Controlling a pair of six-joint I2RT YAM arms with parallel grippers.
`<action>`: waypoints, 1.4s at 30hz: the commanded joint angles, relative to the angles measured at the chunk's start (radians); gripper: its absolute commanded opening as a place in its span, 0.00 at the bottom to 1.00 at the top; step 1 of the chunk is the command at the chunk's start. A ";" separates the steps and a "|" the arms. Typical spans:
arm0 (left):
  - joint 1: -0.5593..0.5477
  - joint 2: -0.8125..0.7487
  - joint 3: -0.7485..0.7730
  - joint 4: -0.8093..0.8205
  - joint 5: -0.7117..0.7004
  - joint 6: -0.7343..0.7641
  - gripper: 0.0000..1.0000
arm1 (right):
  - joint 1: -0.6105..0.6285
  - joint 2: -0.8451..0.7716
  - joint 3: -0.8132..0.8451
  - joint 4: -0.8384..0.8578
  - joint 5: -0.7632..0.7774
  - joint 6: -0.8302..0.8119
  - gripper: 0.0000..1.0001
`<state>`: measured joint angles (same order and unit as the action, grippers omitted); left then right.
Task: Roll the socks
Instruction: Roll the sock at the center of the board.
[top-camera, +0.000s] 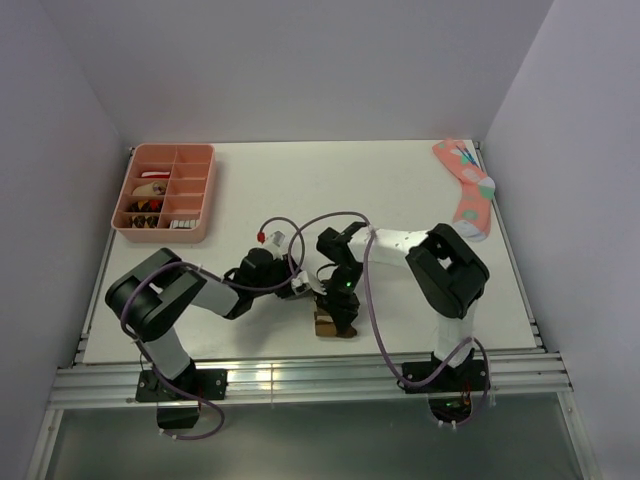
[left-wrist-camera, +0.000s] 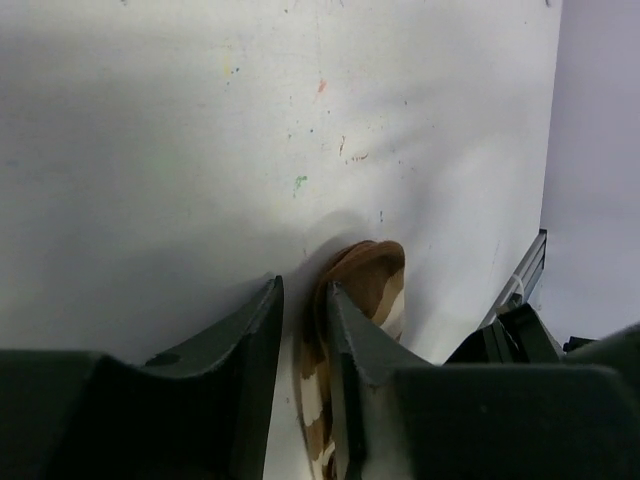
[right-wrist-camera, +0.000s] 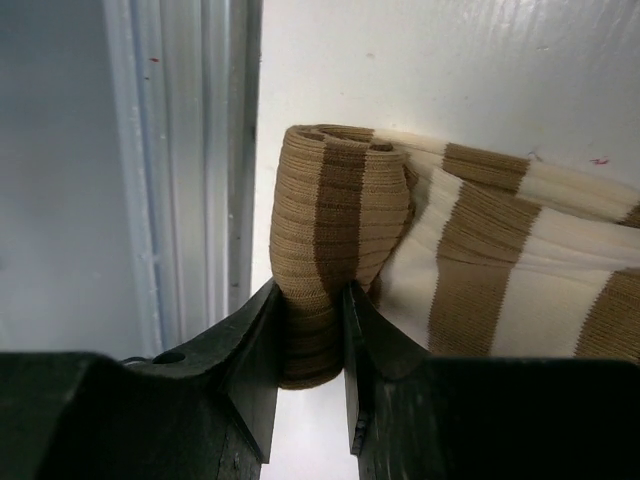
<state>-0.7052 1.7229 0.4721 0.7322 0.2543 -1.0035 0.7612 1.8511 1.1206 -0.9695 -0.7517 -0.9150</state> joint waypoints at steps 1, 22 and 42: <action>0.007 -0.034 -0.052 0.030 -0.050 0.014 0.32 | -0.010 0.056 0.033 -0.121 -0.043 -0.031 0.17; -0.017 -0.480 -0.394 0.070 -0.116 0.063 0.31 | -0.057 0.220 0.163 -0.150 -0.063 0.071 0.18; -0.393 -0.451 -0.064 -0.264 -0.234 0.492 0.45 | -0.072 0.353 0.285 -0.256 -0.058 0.102 0.18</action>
<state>-1.0782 1.2331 0.3439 0.5095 0.0288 -0.6025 0.6907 2.1696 1.3766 -1.2640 -0.8577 -0.7967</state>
